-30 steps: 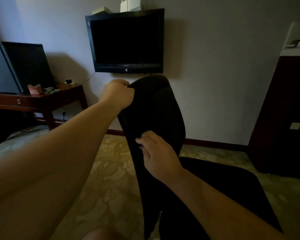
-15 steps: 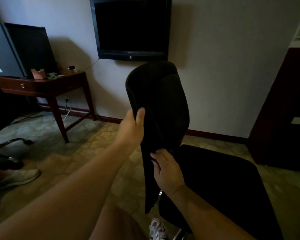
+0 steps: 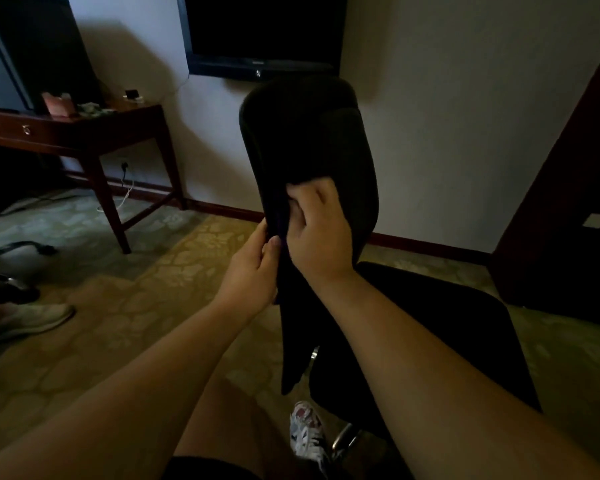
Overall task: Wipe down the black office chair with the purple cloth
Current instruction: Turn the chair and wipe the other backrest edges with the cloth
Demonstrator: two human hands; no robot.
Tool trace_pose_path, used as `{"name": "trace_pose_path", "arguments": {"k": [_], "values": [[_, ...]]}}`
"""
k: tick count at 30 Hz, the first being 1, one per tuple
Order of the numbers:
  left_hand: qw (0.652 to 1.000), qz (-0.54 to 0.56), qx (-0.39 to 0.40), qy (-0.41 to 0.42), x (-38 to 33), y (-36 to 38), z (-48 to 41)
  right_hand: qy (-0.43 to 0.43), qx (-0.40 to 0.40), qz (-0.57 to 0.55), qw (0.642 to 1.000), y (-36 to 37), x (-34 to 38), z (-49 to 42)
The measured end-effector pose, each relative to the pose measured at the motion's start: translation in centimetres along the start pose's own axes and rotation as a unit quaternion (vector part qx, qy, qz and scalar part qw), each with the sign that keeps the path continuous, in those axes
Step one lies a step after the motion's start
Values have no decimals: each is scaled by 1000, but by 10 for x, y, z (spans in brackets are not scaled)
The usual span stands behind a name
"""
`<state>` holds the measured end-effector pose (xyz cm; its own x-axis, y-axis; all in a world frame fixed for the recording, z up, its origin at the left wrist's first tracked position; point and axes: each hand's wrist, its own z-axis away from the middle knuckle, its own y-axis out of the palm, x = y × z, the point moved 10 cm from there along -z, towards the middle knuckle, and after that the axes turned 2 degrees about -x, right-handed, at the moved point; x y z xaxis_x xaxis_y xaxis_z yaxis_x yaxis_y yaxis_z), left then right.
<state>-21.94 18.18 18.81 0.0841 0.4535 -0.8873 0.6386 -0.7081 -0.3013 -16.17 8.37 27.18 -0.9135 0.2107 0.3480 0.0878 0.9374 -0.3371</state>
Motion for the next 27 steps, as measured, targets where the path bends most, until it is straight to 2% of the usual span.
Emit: {"name": "trace_pose_path", "arguments": {"k": [2,6,11,14,19,21,24,27], "values": [[1000,10,-4,-1,9,4,2,3,10,35,999,4,-27,40],[999,4,-34,-4,19,10,7,-27,83,109,990,28,-50,109],[998,-3,-66,-13,28,17,17,-5,46,150,988,32,-61,148],[998,-13,-44,-44,51,31,33,30,48,155,986,34,-69,170],[983,-79,37,-160,129,60,74,67,135,201,968,40,-91,222],[974,-96,67,-196,147,72,89,104,174,185,962,39,-103,239],[969,-123,61,-206,151,79,93,209,218,139,943,29,-135,265],[966,-122,57,-219,157,80,91,321,209,82,920,4,-173,282]]}}
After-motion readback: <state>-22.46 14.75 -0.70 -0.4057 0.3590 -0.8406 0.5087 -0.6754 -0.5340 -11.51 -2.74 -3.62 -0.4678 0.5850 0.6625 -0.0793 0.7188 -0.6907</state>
